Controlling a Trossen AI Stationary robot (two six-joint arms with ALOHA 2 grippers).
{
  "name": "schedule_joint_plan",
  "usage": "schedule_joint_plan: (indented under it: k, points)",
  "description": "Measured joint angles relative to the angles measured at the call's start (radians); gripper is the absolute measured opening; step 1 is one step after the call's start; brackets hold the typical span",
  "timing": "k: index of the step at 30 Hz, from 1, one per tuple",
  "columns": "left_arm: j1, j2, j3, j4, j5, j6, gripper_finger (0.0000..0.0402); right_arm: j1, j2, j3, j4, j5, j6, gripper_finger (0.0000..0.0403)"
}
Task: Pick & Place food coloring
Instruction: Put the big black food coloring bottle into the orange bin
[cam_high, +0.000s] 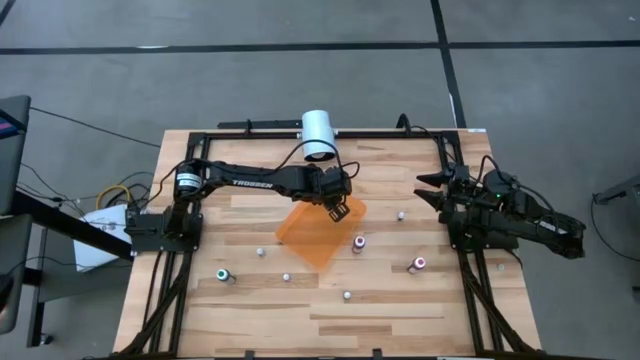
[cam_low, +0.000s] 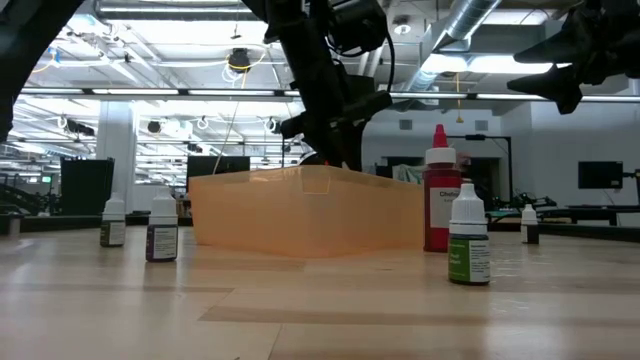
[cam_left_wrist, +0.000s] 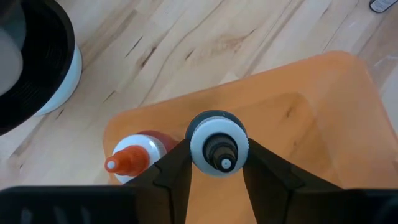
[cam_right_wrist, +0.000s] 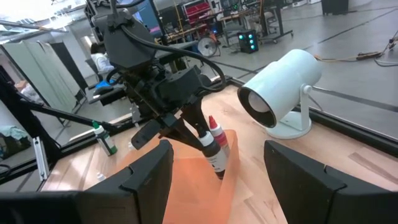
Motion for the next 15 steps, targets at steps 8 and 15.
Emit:
schedule_joint_plan:
  k: [8,15]
  points:
    - [0.000,0.000,0.000,-0.003,-0.001,0.000,0.0166,0.000,0.000,0.000,0.000,0.000,0.000,0.0240]
    - [0.007,-0.001,0.071,-0.101,0.060,-0.011,0.0175,0.000,0.000,0.000,0.000,0.000,0.000,0.0240]
